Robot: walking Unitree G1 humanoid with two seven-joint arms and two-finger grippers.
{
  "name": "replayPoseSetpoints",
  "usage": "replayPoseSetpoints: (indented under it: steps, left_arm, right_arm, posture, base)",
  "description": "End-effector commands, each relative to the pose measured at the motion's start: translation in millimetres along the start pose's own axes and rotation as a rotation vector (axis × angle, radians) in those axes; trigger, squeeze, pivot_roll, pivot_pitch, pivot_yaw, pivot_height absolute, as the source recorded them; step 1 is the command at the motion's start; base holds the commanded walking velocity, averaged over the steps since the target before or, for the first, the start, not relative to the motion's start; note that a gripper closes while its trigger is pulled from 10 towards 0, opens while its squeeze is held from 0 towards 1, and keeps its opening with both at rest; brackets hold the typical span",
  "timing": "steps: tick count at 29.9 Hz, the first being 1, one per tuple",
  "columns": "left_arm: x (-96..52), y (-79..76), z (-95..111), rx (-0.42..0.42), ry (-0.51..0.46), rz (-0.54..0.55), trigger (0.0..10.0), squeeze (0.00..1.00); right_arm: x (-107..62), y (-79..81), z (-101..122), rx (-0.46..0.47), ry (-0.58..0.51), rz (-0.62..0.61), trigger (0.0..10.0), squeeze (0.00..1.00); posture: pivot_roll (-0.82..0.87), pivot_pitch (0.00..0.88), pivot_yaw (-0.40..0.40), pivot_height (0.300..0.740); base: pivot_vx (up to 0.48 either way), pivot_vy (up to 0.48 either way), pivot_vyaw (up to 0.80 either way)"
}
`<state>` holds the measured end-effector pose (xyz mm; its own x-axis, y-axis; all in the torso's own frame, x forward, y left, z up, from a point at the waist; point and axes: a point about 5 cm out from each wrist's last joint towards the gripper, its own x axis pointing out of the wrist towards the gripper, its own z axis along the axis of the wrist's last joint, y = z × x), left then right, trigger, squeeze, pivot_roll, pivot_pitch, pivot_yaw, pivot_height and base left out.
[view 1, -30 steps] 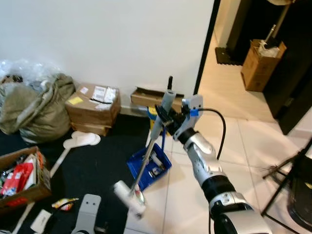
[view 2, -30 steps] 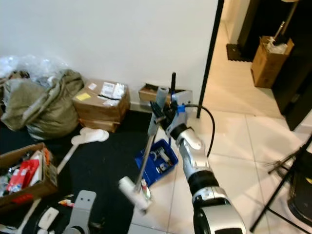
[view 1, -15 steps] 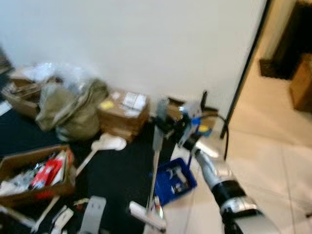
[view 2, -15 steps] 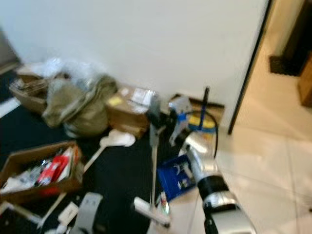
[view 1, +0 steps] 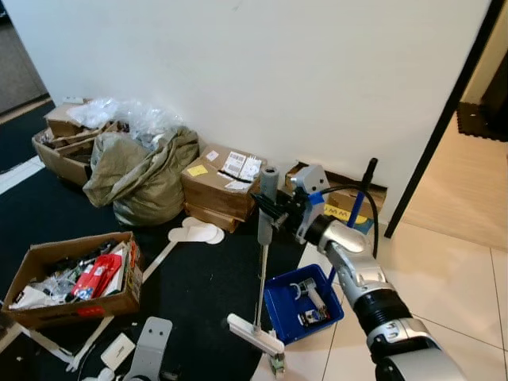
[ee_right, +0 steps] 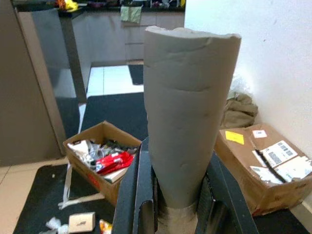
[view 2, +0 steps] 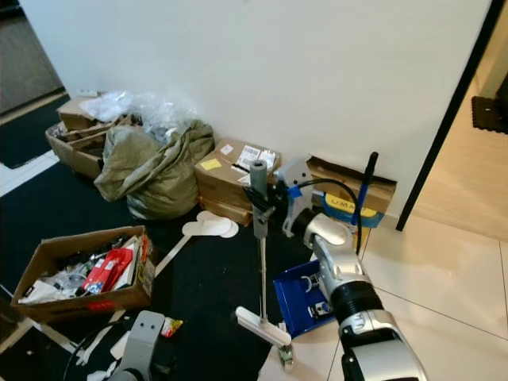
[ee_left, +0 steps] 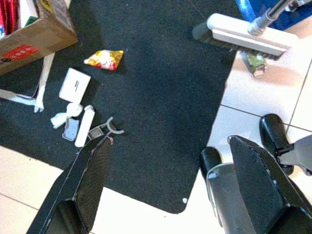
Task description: Sweep floor
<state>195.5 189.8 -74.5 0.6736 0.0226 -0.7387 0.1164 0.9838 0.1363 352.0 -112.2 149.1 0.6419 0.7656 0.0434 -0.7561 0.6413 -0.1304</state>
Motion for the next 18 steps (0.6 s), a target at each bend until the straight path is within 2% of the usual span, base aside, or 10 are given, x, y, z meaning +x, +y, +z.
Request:
replayPoseSetpoints:
  steps: [1, 8, 11, 12, 13, 14, 16, 17, 18]
  left_arm:
    - [-2.5, -2.8, -11.0, 0.016, 0.044, -0.02, 10.0, 0.0]
    - [-4.9, -3.2, -18.3, 0.029, 0.06, -0.016, 10.0, 0.0]
    - [-7.6, -2.0, -25.6, 0.025, 0.072, -0.006, 10.0, 0.0]
    - [-7.6, -2.0, -25.6, 0.025, 0.072, -0.006, 10.0, 0.0]
    - [-9.2, -1.3, -29.6, 0.025, 0.078, -0.003, 10.0, 0.0]
    - [-10.9, -0.8, -33.9, 0.028, 0.086, -0.002, 10.0, 0.0]
    - [-10.9, -0.8, -33.9, 0.028, 0.086, -0.002, 10.0, 0.0]
    - [-12.6, -0.2, -38.1, 0.032, 0.094, 0.0, 10.0, 0.0]
    - [-12.6, -0.2, -38.1, 0.032, 0.094, 0.0, 10.0, 0.0]
  right_arm:
    - [-2.0, 1.6, 3.9, -0.029, 0.011, 0.066, 10.0, 0.0]
    - [-5.1, 4.8, -5.5, -0.055, 0.075, 0.099, 10.0, 0.0]
    - [-7.3, 13.9, -21.0, -0.038, 0.164, 0.143, 10.0, 0.0]
    - [-7.3, 13.9, -21.0, -0.038, 0.164, 0.143, 10.0, 0.0]
    - [-8.4, 20.2, -27.7, -0.016, 0.19, 0.173, 10.0, 0.0]
    - [-9.2, 29.1, -32.6, 0.013, 0.192, 0.225, 10.0, 0.0]
    - [-9.2, 29.1, -32.6, 0.013, 0.192, 0.225, 10.0, 0.0]
    - [-9.6, 37.8, -34.6, 0.053, 0.173, 0.276, 10.0, 0.0]
    - [-9.6, 37.8, -34.6, 0.053, 0.173, 0.276, 10.0, 0.0]
  posture:
    - [-0.07, 0.021, 0.028, 0.74]
    - [-0.07, 0.046, 0.029, 0.74]
    - [-0.06, 0.089, 0.03, 0.74]
    - [-0.06, 0.089, 0.03, 0.74]
    - [-0.06, 0.102, 0.029, 0.74]
    - [-0.06, 0.119, 0.029, 0.74]
    - [-0.06, 0.119, 0.029, 0.74]
    - [-0.06, 0.136, 0.026, 0.74]
    - [-0.06, 0.136, 0.026, 0.74]
  base:
    - [0.0, -0.48, 0.0]
    - [0.0, -0.459, 0.0]
    - [0.0, 0.0, 0.0]
    - [0.0, 0.0, 0.0]
    - [0.0, 0.0, 0.0]
    - [0.0, 0.0, 0.0]
    - [0.0, 0.0, 0.0]
    - [0.0, 0.0, 0.0]
    - [0.0, 0.0, 0.0]
